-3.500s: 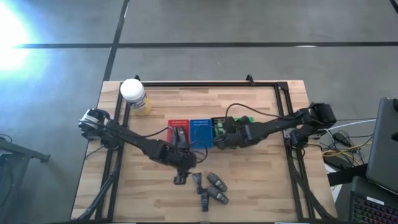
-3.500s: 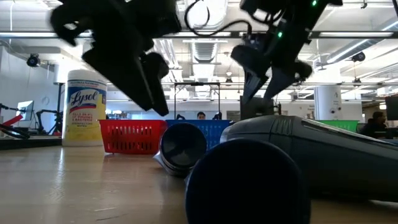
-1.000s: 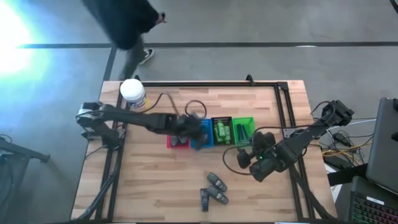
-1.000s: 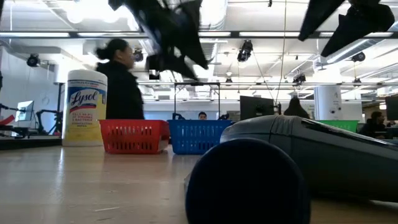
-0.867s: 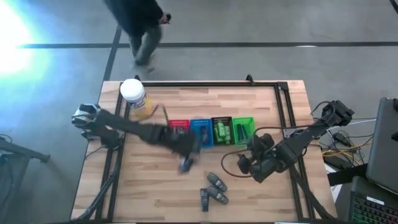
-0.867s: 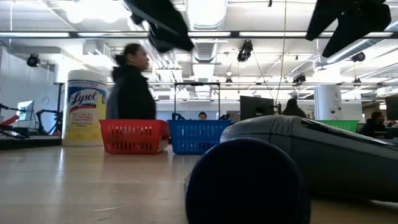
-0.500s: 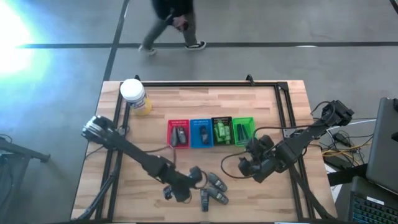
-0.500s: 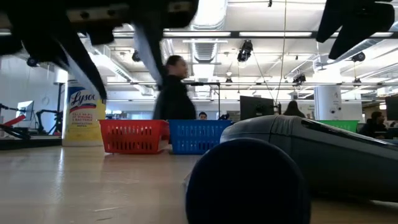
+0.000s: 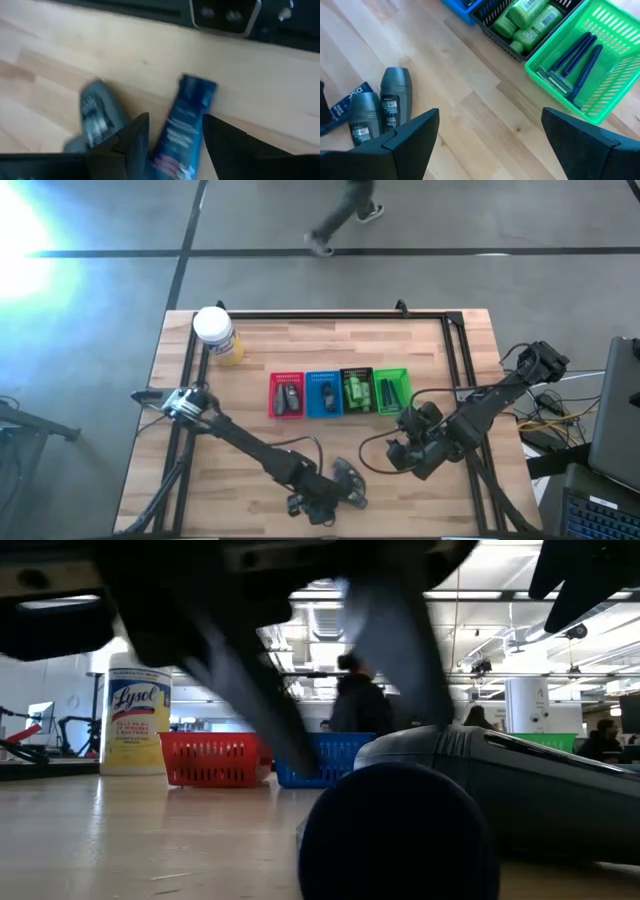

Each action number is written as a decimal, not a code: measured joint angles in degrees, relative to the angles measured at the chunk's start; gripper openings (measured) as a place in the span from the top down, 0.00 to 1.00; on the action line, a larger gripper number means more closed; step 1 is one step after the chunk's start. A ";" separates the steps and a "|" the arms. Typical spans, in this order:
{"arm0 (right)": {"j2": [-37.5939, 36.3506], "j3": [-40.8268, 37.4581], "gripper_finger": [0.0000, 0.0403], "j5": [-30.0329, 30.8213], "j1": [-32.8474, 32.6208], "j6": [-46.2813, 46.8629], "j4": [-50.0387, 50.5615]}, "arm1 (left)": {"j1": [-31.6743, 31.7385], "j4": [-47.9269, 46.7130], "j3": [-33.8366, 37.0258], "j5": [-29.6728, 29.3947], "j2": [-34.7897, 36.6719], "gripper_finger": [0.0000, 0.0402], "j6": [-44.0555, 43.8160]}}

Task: Pick & Place Travel size toiletries
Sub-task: Put the blue shave cream into the blue bin

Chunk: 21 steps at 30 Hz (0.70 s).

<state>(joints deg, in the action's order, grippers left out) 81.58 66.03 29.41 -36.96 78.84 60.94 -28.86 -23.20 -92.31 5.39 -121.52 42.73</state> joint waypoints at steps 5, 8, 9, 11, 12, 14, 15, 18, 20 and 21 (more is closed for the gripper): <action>0.00 -0.03 0.13 0.02 -0.34 0.25 0.01 | 0.23 -0.18 -3.20 2.48 -3.27 0.53 2.30; 0.00 -0.03 0.14 0.04 -0.32 0.05 0.07 | 0.38 -2.98 -3.04 3.70 -4.83 0.53 1.82; 0.00 -0.03 0.15 0.04 -0.32 0.03 0.12 | 0.48 -3.02 -3.18 4.35 -5.09 0.53 1.61; 0.00 -0.03 0.16 0.07 -0.32 0.03 0.12 | 0.56 -3.85 -3.20 4.06 -5.38 0.53 0.02; 0.00 -0.04 0.17 0.07 -0.32 0.01 0.13 | 0.65 -3.84 -3.22 4.24 -5.52 0.53 -1.47; 0.00 -0.03 0.18 0.07 -0.32 0.01 0.14 | 0.95 -4.73 -3.25 4.10 -5.64 0.53 -5.51; 0.00 -0.03 0.18 0.09 -0.32 0.01 0.16 | 1.16 -5.29 -3.28 4.06 -5.64 0.54 -7.73; 0.00 -0.05 0.19 0.36 -0.32 -0.01 0.27 | 1.79 -7.83 -3.31 4.22 -5.35 0.58 -14.22; 0.00 -0.05 0.20 0.54 -0.32 0.01 0.31 | 2.11 -9.59 -3.22 4.12 -4.95 0.64 -16.37; 0.00 -0.05 0.20 0.56 -0.32 -0.01 0.34 | 2.22 -9.89 -3.18 4.03 -4.74 0.67 -17.29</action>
<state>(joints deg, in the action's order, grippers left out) 81.58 65.98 29.97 -37.28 78.83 61.28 -26.64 -33.09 -95.48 9.42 -126.25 25.44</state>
